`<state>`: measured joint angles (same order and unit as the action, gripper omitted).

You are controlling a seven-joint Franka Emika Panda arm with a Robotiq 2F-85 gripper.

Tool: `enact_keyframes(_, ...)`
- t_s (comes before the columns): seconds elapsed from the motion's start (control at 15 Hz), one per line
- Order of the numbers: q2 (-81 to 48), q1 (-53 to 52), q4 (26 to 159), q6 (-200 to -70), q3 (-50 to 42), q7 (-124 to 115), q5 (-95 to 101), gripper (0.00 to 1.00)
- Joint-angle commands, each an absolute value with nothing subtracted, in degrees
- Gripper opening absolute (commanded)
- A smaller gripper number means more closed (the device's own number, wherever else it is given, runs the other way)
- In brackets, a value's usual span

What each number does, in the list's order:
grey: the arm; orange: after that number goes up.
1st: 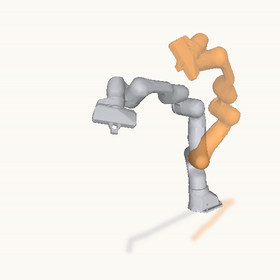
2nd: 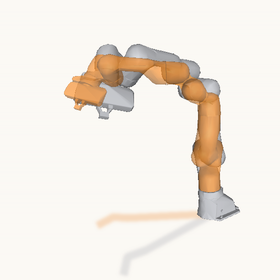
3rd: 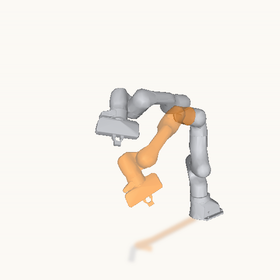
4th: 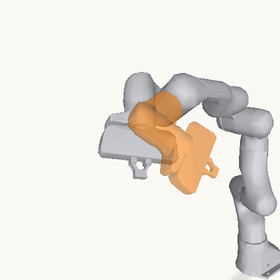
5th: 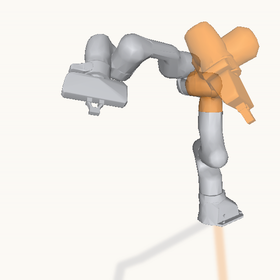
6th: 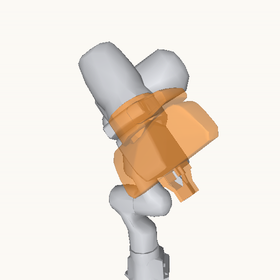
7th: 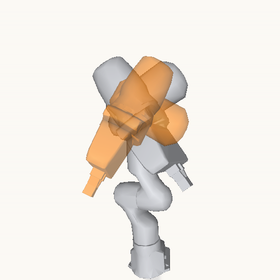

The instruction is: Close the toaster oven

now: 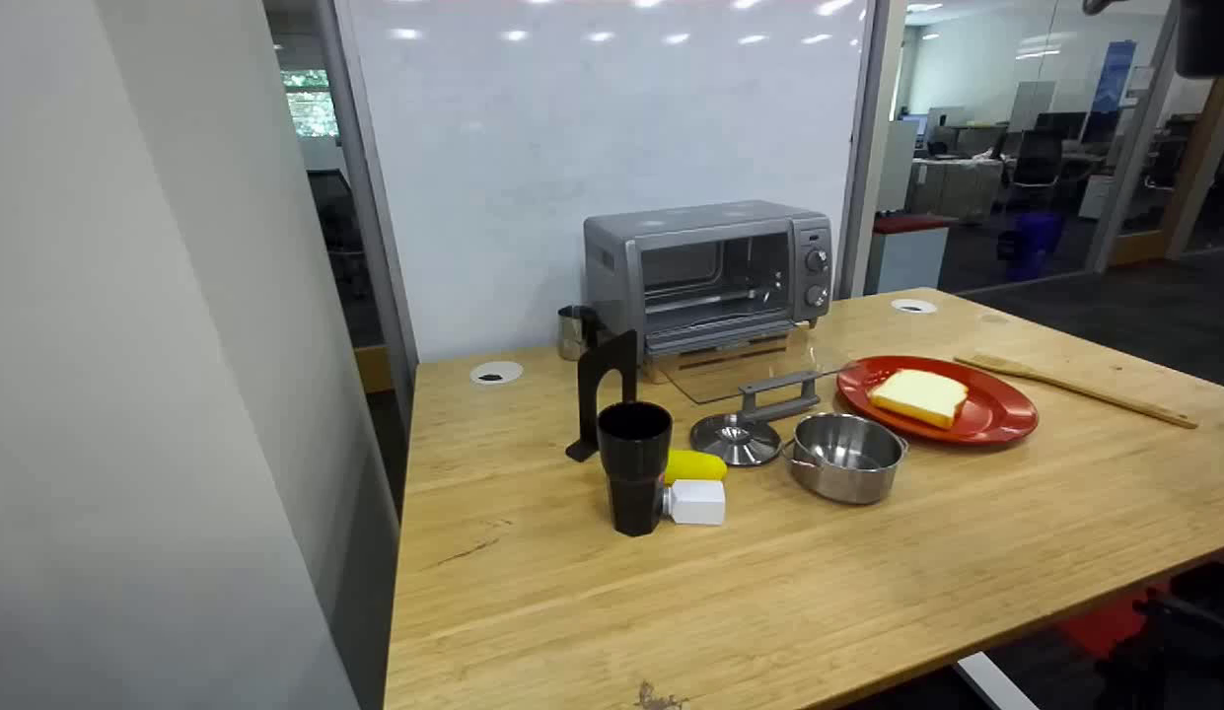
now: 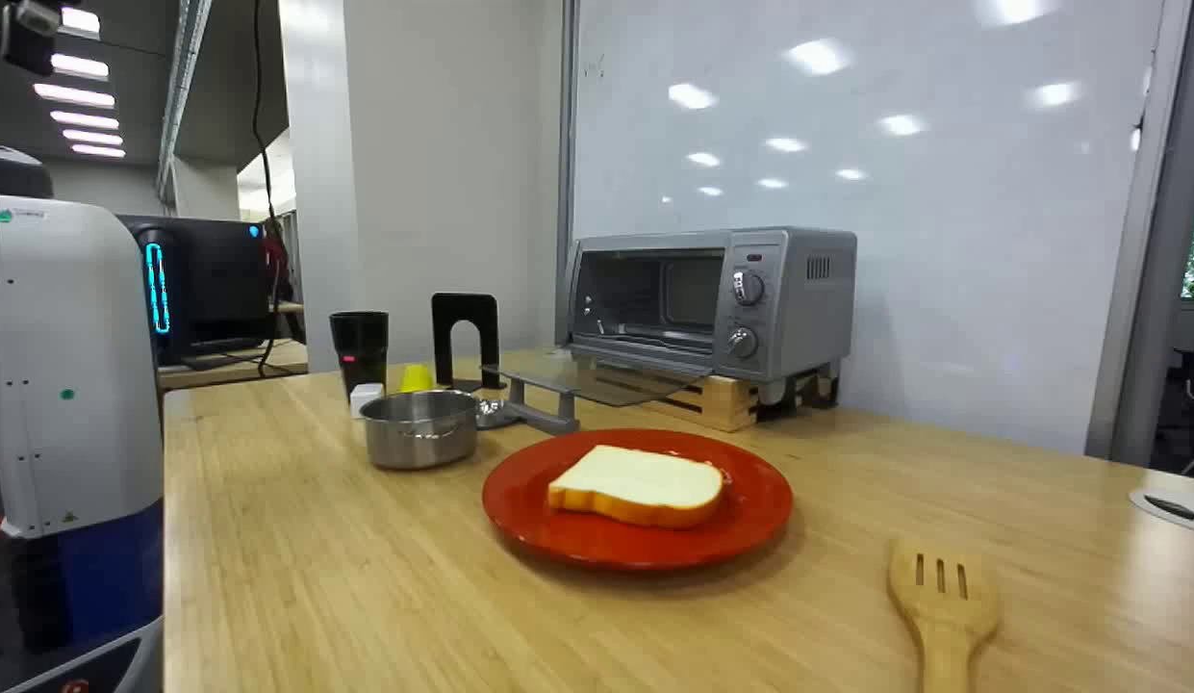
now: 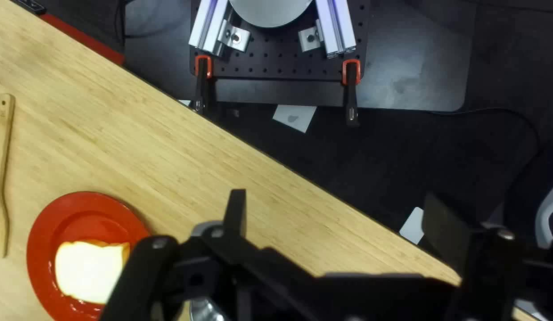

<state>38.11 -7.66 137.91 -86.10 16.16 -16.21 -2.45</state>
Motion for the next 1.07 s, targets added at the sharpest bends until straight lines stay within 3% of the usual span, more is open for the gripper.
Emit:
enact_keyframes(0.0,38.0,-8.01,137.81,-86.02,15.9,-16.4,-2.31,1.0)
enact_keyframes(0.6,38.0,-8.01,137.81,-86.03,15.9,-16.4,-2.31,1.0)
enact_keyframes(1.0,35.01,-7.16,144.32,-95.76,12.36,-10.49,1.29,1.0)
